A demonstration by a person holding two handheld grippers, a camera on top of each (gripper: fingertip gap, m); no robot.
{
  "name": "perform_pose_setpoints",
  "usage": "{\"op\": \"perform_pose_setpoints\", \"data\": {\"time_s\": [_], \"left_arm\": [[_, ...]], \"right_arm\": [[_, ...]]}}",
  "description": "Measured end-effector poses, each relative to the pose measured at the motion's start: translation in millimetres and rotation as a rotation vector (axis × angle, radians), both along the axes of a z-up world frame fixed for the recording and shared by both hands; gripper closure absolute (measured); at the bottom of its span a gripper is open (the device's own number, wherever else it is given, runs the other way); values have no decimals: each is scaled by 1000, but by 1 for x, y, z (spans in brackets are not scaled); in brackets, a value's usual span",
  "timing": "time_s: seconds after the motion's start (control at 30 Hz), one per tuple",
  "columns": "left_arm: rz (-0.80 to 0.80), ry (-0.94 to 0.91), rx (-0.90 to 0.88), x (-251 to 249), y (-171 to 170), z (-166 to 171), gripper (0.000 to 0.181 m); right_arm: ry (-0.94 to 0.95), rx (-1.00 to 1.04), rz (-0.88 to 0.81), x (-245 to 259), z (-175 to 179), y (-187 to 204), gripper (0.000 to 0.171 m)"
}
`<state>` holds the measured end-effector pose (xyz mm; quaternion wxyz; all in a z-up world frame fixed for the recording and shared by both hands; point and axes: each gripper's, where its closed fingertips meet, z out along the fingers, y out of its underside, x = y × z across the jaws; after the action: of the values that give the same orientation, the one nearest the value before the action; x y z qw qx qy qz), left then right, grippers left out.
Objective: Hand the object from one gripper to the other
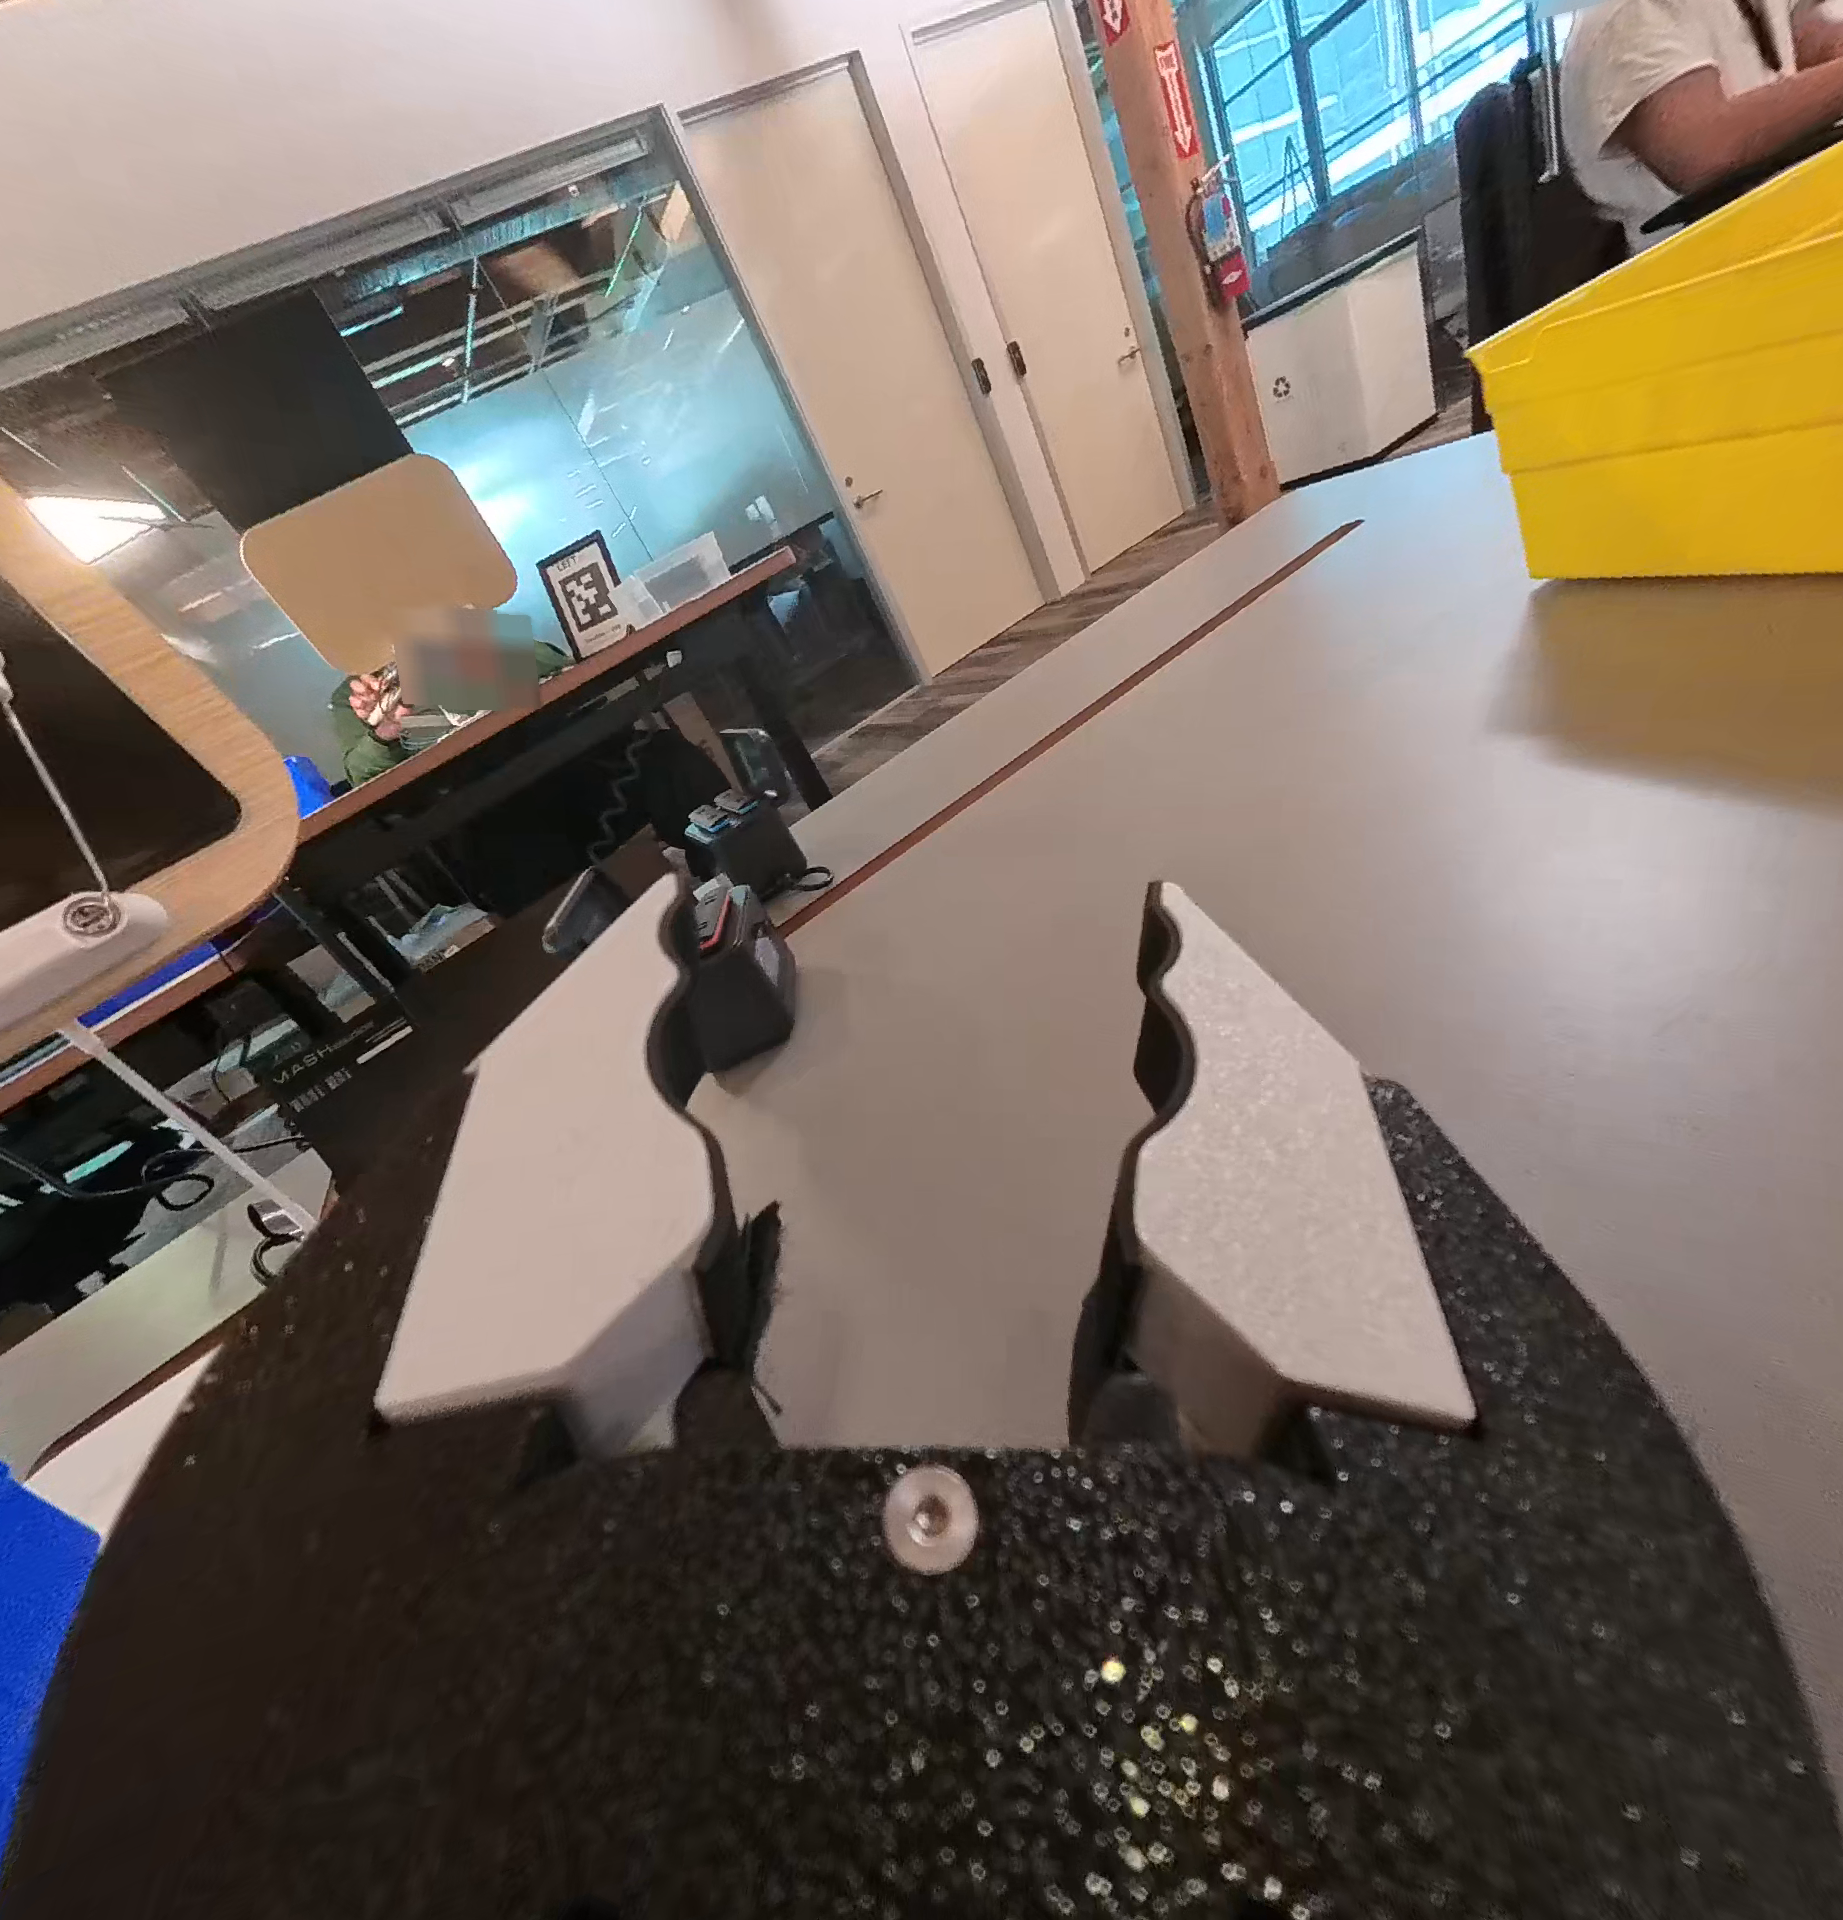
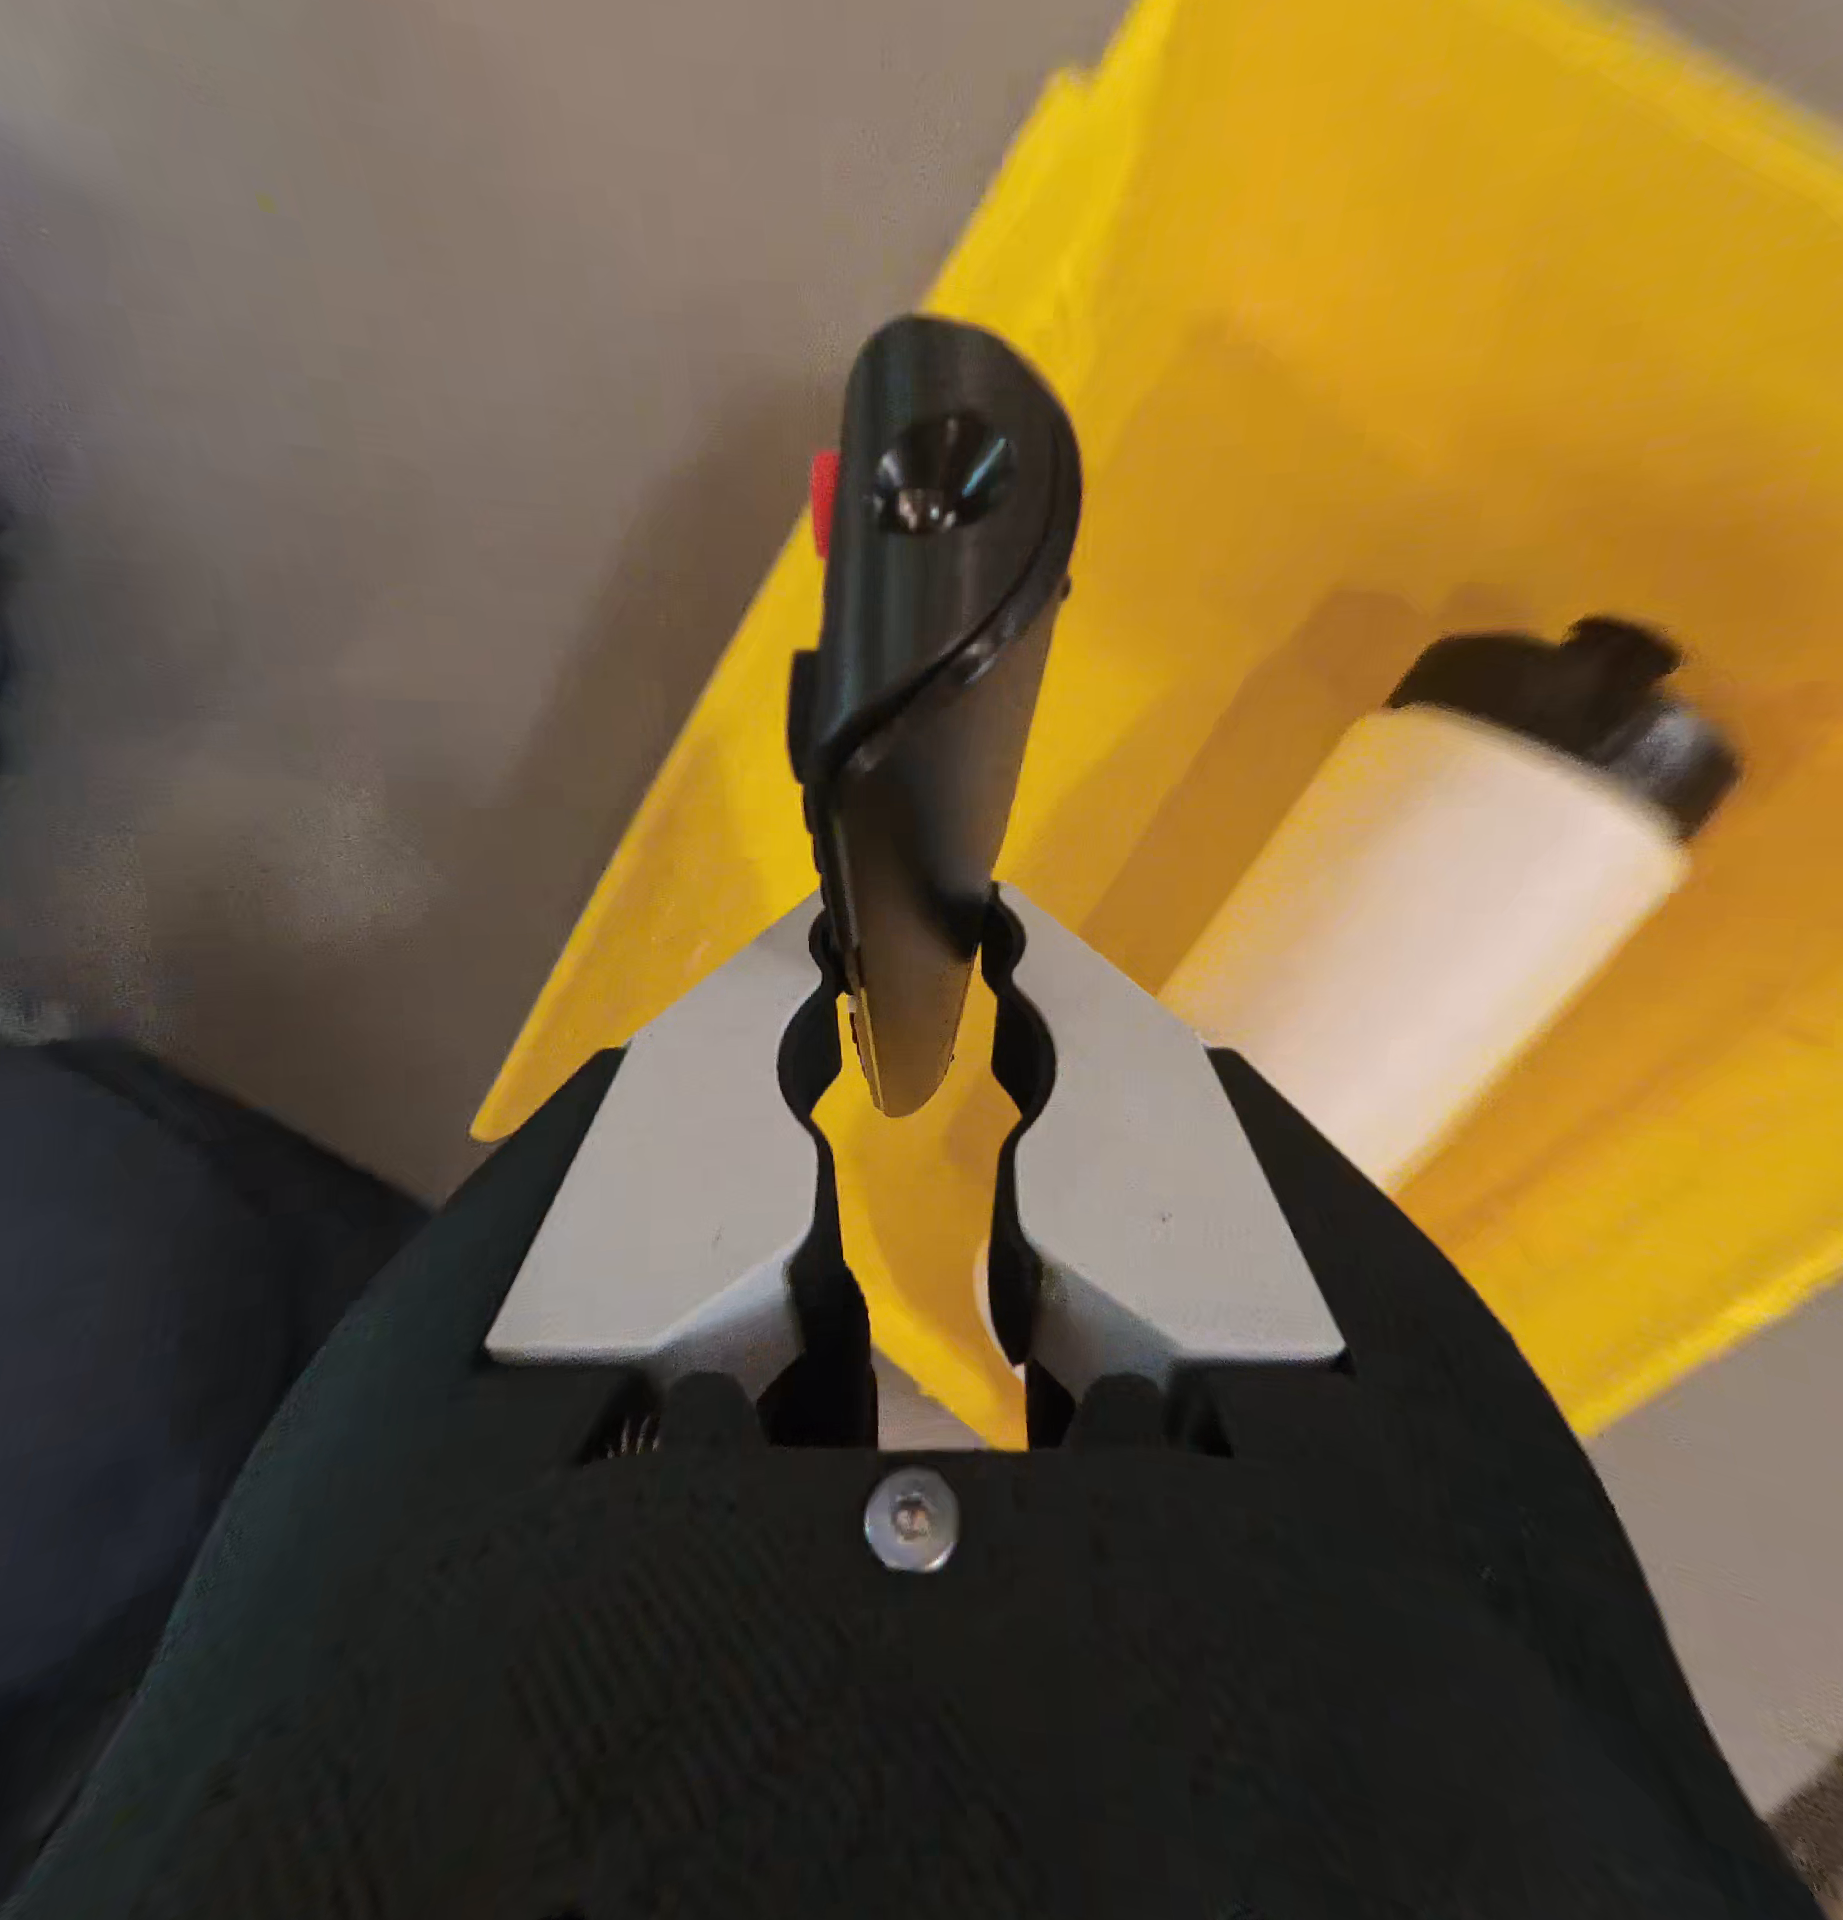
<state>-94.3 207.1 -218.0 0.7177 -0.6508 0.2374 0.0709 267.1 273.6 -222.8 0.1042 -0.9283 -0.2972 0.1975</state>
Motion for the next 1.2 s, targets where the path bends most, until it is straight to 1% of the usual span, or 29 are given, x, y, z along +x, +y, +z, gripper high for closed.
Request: {"op": "perform_pose_setpoints", "data": {"time_s": [0.13,0.23,0.3,0.37,0.43,0.5,0.6,0.7,0.77,0.83,0.87,0.9,0.93,1.03,1.07,1.2], "left_arm": [[-8,9,2,2,-1,0,102],[-11,12,-3,2,-2,0,103],[-10,14,-4,1,-2,0,103],[-11,13,-1,1,-2,1,104],[-13,12,3,1,-3,2,104],[-15,14,4,2,-3,3,104],[-18,23,2,3,-3,2,104],[-19,30,5,4,-4,2,104],[-16,32,7,3,-4,3,105],[-17,27,9,3,-4,4,105],[-19,25,8,3,-4,4,106],[-21,24,6,3,-4,4,106],[-22,25,4,3,-4,3,106],[-27,39,1,6,-4,1,108],[-28,43,1,6,-5,1,108],[-30,58,10,8,-6,2,110]], "right_arm": [[-7,-245,39,-10,-39,-21,148],[14,-343,42,-23,-57,-26,148],[62,-375,18,-31,-60,-25,148],[58,-330,-42,-30,-65,-14,147],[-46,-281,-80,-14,-77,-7,145],[-89,-288,-87,-7,-83,-11,137],[-105,-244,-93,-3,-79,-12,132],[-197,-172,-71,10,-72,-17,124],[-283,-121,-38,20,-68,-24,123],[-335,-104,-2,26,-70,-34,125],[-351,-105,10,28,-72,-38,136],[-328,-115,12,24,-74,-43,141],[-270,-127,2,16,-74,-46,150],[-128,-138,-25,-4,-71,-49,153],[-135,-131,-28,-3,-71,-49,153],[-396,88,-77,33,-67,-21,153]]}}
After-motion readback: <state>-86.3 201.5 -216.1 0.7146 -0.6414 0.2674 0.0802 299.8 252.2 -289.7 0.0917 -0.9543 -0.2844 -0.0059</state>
